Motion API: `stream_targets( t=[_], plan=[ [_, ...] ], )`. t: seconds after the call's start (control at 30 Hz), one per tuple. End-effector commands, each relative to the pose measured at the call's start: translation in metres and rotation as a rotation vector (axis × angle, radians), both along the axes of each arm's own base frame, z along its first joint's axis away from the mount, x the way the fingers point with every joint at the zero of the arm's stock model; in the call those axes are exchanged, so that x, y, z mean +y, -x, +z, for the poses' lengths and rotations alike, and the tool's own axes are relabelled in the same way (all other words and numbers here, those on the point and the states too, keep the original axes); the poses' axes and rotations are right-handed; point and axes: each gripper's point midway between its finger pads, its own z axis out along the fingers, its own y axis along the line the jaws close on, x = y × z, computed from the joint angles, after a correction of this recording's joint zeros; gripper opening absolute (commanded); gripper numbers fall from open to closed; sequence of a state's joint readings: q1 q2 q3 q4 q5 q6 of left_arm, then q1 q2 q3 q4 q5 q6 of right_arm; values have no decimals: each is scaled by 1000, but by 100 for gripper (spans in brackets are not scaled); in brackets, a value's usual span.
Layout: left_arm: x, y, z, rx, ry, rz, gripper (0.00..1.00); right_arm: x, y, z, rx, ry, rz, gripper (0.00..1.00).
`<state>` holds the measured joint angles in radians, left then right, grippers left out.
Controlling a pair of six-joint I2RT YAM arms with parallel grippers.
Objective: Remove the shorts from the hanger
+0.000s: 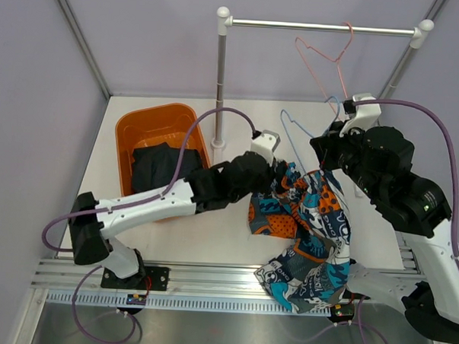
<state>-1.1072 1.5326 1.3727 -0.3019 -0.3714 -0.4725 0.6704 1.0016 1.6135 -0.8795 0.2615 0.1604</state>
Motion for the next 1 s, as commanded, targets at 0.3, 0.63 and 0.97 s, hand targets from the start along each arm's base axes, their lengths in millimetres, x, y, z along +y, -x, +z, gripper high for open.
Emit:
stream_targets(
  t=[0.3, 0.63, 0.97],
  plan=[
    [11, 159, 98, -223, 98, -363, 0, -5, -65, 30, -123, 60, -226, 0],
    [116, 116, 174, -433, 69, -22, 0, 7, -79, 58, -147, 1, -234, 0],
    [204, 33, 332, -737, 6, 358, 0, 4, -72, 58, -114, -2, -235, 0]
  ],
)
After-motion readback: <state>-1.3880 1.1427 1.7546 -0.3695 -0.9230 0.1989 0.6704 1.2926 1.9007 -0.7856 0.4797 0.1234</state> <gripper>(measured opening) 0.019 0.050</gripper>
